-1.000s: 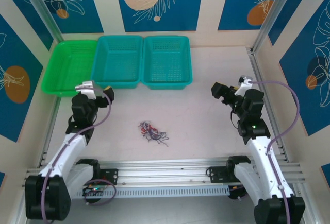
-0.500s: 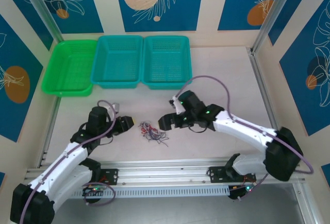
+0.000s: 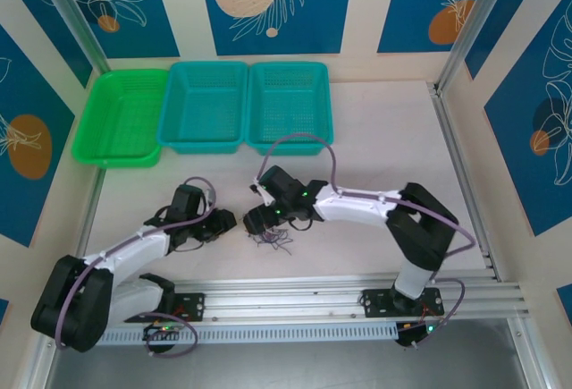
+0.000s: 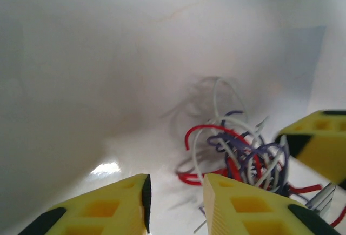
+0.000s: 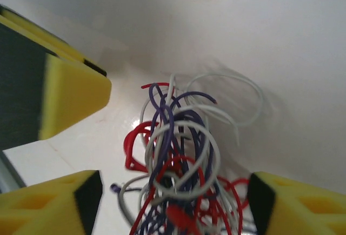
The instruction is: Untangle the cables
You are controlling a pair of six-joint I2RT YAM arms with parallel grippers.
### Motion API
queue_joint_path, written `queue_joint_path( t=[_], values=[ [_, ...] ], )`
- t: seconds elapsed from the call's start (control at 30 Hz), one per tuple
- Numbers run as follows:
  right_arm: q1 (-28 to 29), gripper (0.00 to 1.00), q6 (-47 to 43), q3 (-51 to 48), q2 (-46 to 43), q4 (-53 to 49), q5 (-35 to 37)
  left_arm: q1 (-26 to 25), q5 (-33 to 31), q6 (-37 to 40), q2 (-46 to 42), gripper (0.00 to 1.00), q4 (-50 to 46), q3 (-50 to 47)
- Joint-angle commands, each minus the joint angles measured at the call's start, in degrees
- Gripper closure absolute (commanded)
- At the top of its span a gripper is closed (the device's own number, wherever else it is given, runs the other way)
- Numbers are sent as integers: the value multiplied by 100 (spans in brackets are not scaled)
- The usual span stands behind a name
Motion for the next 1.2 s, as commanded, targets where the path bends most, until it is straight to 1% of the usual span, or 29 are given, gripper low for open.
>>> queue_joint_path(
  t=[0.0, 0.03, 0.1, 0.13, 0.2, 0.27, 0.37, 0.43, 0.53, 0.57, 0.6, 0.67, 0.8, 0.9, 1.07, 1.17],
  values=[
    [81, 45, -149, 152, 204, -42, -200, -25, -375, -204, -209, 66, 103, 5],
    [80, 53, -152, 158, 228, -80, -216, -26, -482, -252, -285, 66, -53, 14],
    [81, 76, -188, 70, 193, -33, -234, -19, -529, -285, -443, 66, -221, -15],
    [83, 84, -210, -10, 131, 62, -265, -17, -444, -314, -514, 65, -191, -50],
    [52, 94, -246, -323, -148, 465, -432, -17, -161, -535, -661, 62, -39, -129],
    [-58, 100, -170, -696, -485, 1006, -712, -16, 120, -981, -832, 55, 168, -178],
    [-372, 100, 40, -1212, -946, 1774, -1477, -17, 324, -1577, -1215, 44, 438, -172],
    [-550, 100, 147, -1472, -1194, 2173, -1879, -16, 245, -1720, -1524, 42, 381, -81],
    [-742, 100, 281, -1824, -1559, 2759, -2374, -9, 67, -1952, -1936, 40, 213, 30],
    [-786, 100, 351, -1914, -1670, 2923, -2476, -5, 75, -2099, -2018, 42, 281, 25],
    [-823, 100, 417, -1983, -1754, 3073, -2585, 1, 147, -2220, -2048, 47, 434, 7],
    [-881, 100, 510, -2069, -1876, 3241, -2733, -1, 377, -2361, -1998, 54, 782, -3],
    [-916, 100, 635, -2110, -1966, 3474, -2932, -6, 774, -2364, -1731, 59, 1151, 62],
    [-912, 100, 662, -2066, -1942, 3530, -3088, -5, 881, -2396, -1630, 64, 1341, 67],
    [-910, 100, 688, -2028, -1866, 3478, -3104, -6, 756, -2386, -1791, 67, 1461, 42],
    [-916, 100, 710, -2044, -1859, 3431, -2989, -4, 709, -2393, -1908, 66, 1437, 41]
  ],
)
